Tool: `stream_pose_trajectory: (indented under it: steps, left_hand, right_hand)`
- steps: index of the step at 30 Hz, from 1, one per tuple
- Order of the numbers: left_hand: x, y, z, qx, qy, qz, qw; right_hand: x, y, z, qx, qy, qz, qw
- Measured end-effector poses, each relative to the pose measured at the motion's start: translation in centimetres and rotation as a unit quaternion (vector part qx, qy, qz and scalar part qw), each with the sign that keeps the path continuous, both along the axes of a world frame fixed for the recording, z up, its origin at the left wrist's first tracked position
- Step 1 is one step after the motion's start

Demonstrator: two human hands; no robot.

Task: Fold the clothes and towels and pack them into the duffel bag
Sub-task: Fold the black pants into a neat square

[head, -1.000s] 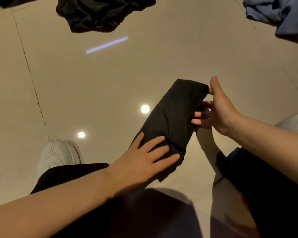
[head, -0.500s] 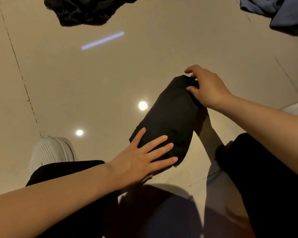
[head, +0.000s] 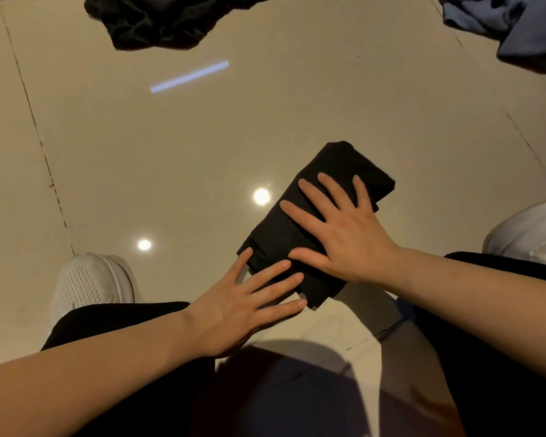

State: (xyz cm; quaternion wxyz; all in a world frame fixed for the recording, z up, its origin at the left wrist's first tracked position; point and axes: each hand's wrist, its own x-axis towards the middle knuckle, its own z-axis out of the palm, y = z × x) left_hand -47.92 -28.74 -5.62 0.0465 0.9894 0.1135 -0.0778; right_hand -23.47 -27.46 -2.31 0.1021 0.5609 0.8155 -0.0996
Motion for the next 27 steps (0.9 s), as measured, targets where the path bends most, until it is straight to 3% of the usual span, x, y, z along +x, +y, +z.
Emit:
stream_pose_trajectory:
  steps: [3,7,13,17,23,27]
  left_hand:
    - [0.2,0.2,-0.2,0.004,0.002,0.005,1.0]
    - [0.4,0.5,-0.4,0.006,0.009,0.023,1.0]
    - [-1.0,1.8,-1.6,-0.048,0.064,0.245,0.966]
    - [-1.3,2.3,-2.3,-0.049,0.082,0.262,0.96]
    - [-1.2,2.5,-2.5,-0.054,0.073,0.25,0.964]
    - [-1.2,2.8,-2.1,-0.074,0.078,0.254,0.961]
  right_hand:
    - [0.4,1.1,-1.3,-0.063,0.0,0.013,0.998]
    - [0.8,2.9,-1.8,-0.062,-0.01,-0.017,0.998]
    - [6.5,5.6,-1.0,-0.088,0.005,-0.211,0.973]
    - [11.7,4.9,-0.3,-0.116,-0.027,-0.31,0.943]
    - [11.6,4.4,-0.2,-0.113,-0.094,-0.303,0.942]
    - [9.7,3.5,0.1,-0.015,-0.088,-0.265,0.96]
